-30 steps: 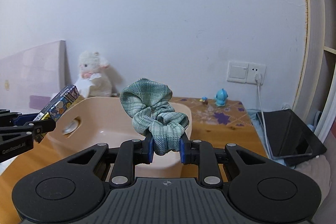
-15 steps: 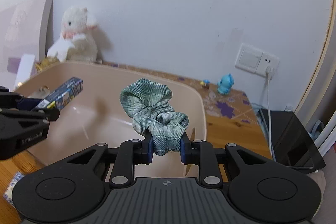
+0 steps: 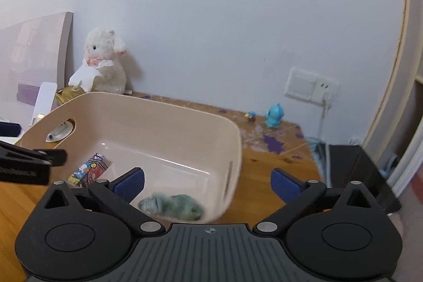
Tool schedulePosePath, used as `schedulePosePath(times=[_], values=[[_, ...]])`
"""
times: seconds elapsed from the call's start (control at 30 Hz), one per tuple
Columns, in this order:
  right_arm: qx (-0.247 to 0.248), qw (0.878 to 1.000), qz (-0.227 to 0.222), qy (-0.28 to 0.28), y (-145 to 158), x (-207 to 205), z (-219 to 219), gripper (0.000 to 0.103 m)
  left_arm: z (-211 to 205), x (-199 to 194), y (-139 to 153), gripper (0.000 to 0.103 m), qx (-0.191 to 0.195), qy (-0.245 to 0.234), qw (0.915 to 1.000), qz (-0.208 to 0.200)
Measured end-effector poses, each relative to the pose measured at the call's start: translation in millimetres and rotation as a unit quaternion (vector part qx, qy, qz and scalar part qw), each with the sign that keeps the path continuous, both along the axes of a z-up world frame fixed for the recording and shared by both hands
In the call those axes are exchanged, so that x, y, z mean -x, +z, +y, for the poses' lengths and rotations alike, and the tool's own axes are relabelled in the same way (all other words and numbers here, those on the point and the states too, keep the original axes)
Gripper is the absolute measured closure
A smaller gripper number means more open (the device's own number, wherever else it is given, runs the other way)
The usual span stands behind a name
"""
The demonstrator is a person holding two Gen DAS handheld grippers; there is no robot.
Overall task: Organize objects
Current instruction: 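Move both tools back toward the remaining boxes on the table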
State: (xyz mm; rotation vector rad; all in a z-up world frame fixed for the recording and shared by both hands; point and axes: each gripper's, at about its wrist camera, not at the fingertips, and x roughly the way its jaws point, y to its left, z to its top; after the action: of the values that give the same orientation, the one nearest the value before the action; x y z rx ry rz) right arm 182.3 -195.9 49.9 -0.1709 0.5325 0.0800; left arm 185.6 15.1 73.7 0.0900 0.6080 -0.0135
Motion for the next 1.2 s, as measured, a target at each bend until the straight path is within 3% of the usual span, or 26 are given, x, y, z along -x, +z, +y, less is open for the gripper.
schedulePosePath(times=[0.27, 0.53, 0.93, 1.07, 1.2], values=[[0.017, 1.000, 0.014, 0.012, -1, 42, -10, 0.000, 21, 37, 4, 0.004, -0.004, 0.006, 1.0000, -0.001], [0.044, 0.997, 0.054, 0.018, -34, 65, -15, 0.000, 32, 49, -35, 0.003, -0.015, 0.007, 0.9989, 0.044], [0.064, 0.992, 0.106, 0.002, -88, 57, -39, 0.000, 28, 59, -87, 0.003, -0.042, -0.020, 0.9957, 0.079], [0.071, 0.989, 0.126, 0.010, -106, 51, -38, 0.000, 26, 58, -90, 0.003, -0.026, -0.029, 0.9963, 0.076], [0.058, 0.991, 0.117, 0.013, -109, 47, -35, 0.000, 21, 56, -93, 0.003, -0.017, -0.044, 0.9953, 0.085]])
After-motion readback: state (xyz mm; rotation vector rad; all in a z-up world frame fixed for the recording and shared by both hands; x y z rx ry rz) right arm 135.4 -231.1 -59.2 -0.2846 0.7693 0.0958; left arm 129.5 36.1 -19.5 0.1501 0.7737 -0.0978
